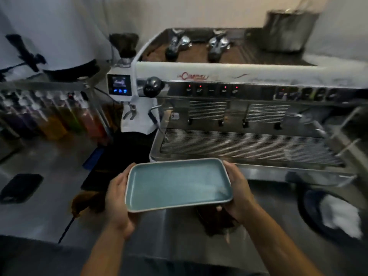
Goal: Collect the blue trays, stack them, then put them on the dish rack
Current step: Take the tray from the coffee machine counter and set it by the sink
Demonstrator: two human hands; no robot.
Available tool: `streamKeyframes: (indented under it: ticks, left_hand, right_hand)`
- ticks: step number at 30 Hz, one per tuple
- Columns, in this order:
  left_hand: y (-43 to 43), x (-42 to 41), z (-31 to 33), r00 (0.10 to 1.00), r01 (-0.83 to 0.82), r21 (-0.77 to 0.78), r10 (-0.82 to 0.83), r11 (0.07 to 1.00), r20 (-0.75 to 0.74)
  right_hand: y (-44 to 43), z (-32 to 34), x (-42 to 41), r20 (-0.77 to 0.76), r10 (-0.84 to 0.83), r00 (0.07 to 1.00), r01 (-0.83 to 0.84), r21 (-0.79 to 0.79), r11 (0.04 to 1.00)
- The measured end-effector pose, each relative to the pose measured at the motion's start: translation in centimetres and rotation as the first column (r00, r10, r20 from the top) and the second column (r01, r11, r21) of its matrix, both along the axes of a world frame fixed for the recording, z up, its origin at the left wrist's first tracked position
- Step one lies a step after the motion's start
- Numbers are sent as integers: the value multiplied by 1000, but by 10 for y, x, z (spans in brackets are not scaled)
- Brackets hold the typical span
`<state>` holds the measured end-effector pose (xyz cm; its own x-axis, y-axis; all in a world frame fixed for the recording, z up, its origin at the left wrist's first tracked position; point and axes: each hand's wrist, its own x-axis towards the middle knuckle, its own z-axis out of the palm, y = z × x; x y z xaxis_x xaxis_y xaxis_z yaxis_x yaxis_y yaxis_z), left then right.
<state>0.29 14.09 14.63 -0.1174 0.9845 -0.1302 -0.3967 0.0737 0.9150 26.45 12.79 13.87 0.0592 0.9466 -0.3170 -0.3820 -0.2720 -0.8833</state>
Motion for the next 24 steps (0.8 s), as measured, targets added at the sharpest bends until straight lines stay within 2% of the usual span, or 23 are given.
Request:
streamKeyframes:
  ticks: [5,9,13,15,18,22,24]
  left_hand:
    - [1,86,23,956,266,3,-264,964,132]
    - [-13,165,37,836,503,-8,-484,864,258]
    - [-51,267,46,692,703,36,-695,710,194]
    - [-89,328,46,620,776,40,-773,630,132]
    - [-139,399,41,602,795,70,-798,603,32]
    - [-224,503,33,416,908,-28,-909,417,-28]
    - [-261,548,30,359,933,-23,-932,360,-42]
  right_hand:
    - [-56,27,70,-48,-251,967,253,51,966]
    - [-121,47,127,-36,-468,883,469,100,877]
    - [-205,59,191,24,-652,758,648,90,756]
    - [-259,59,229,6,-752,659,751,63,658]
    - [-326,56,277,36,-834,551,833,22,552]
    - [-431,51,346,121,-912,393,919,-26,393]
    - [-477,49,378,162,-936,312,950,-46,309]
